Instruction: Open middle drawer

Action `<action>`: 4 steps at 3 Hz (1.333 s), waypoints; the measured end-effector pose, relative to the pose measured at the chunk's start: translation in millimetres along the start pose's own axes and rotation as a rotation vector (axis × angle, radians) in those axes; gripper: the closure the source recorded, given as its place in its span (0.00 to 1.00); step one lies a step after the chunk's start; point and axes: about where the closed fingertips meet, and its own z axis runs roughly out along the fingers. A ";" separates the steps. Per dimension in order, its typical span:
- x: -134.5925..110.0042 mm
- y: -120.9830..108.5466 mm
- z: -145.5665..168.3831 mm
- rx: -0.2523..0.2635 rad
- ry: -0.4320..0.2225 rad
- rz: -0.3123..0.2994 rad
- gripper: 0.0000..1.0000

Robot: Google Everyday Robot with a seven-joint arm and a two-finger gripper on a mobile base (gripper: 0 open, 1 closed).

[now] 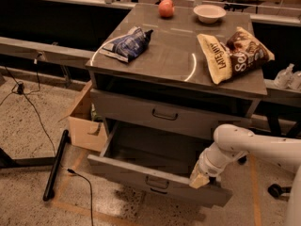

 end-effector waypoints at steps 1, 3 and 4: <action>-15.7 13.9 -30.2 -0.019 0.003 -0.002 0.86; -36.7 18.0 -47.3 0.033 -0.030 -0.010 0.62; -43.1 7.3 -22.0 0.071 -0.054 -0.045 0.85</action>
Offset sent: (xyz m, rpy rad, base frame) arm -0.0077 0.0131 0.0933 0.0216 -0.0353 -0.0158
